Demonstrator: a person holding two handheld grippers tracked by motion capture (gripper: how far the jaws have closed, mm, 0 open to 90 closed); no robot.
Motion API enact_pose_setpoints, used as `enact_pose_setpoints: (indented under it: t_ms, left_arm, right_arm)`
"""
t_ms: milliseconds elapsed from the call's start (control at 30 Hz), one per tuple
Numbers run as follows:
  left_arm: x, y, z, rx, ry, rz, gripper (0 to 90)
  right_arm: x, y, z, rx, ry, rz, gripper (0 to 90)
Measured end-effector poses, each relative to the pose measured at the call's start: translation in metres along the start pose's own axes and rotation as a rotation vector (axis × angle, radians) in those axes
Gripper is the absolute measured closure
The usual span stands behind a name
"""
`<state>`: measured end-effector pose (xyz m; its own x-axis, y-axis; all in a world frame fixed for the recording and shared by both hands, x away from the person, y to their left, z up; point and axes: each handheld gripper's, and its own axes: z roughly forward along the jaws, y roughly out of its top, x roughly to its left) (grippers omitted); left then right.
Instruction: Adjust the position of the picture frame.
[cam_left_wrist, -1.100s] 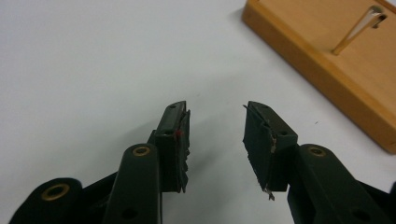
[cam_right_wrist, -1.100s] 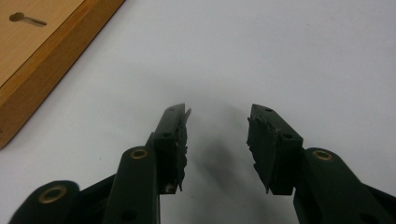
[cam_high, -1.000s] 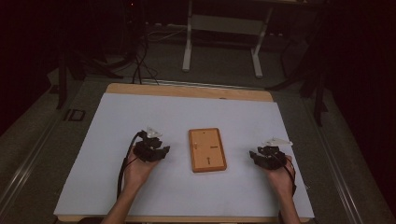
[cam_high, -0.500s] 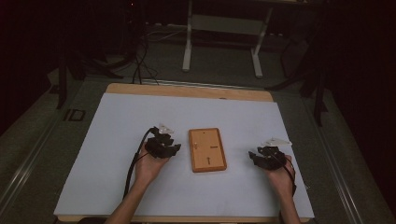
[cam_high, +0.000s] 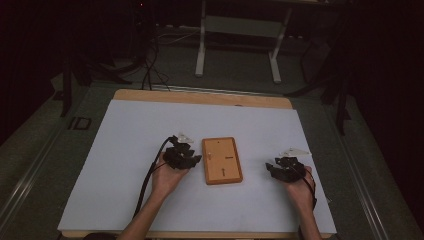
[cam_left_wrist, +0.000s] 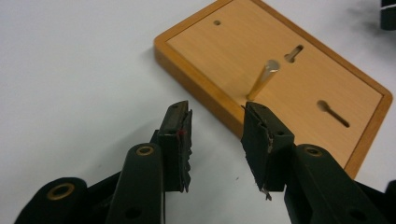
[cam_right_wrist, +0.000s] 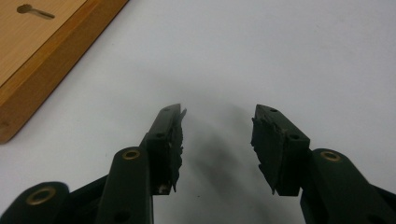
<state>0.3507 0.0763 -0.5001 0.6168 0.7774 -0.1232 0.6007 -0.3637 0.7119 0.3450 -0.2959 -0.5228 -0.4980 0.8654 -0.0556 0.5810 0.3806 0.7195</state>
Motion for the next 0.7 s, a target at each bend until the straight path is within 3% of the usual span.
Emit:
enact_pose_setpoints:
  t_ms: [700]
  left_arm:
    - [-0.018,0.009,0.019,0.028,-0.025,0.042,60.1]
  right_arm:
    - [0.002,0.0,0.001,0.001,0.004,-0.009,51.5]
